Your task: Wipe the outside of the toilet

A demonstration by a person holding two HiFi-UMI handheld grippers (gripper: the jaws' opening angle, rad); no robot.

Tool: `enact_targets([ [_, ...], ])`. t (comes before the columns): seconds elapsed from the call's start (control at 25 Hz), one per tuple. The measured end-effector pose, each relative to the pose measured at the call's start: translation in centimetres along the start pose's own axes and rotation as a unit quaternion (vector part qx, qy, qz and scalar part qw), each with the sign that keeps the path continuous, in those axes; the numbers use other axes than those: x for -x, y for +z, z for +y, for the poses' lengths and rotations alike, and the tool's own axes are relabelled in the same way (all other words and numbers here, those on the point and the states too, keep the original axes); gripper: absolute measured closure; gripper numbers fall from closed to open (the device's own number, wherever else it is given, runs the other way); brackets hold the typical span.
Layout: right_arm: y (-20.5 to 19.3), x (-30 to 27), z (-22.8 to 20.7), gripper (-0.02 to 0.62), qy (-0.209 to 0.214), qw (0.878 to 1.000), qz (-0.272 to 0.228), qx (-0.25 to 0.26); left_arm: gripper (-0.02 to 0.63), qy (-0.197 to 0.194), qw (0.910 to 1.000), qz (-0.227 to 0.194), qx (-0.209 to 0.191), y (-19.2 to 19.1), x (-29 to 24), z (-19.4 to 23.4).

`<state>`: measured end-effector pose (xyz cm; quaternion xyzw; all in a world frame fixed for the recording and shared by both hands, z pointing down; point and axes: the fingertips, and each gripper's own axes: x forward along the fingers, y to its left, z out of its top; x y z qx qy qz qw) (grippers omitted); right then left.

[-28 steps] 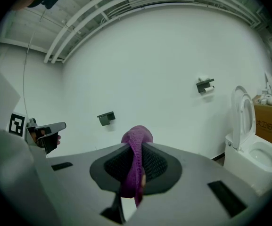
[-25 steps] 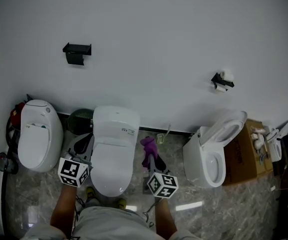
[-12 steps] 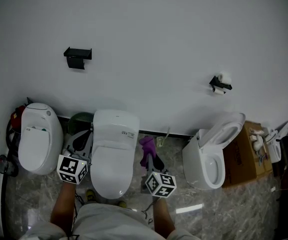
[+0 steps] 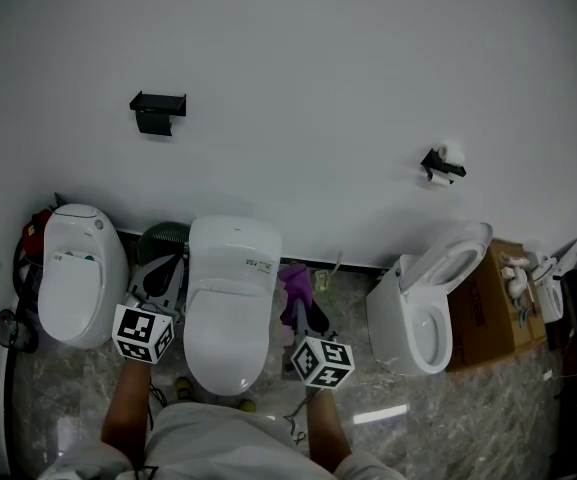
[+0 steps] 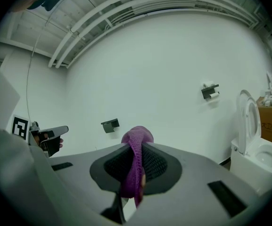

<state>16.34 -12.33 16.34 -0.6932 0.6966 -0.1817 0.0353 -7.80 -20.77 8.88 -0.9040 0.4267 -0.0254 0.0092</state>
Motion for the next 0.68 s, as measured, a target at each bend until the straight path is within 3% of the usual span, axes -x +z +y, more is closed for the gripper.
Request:
enact_targets([
  [0.68, 0.03, -0.17, 0.88, 0.543, 0.0, 1.0, -0.008, -0.003, 0.594, -0.009, 0.9999, -0.006, -0.006, 0.32, 0.74, 1.1],
])
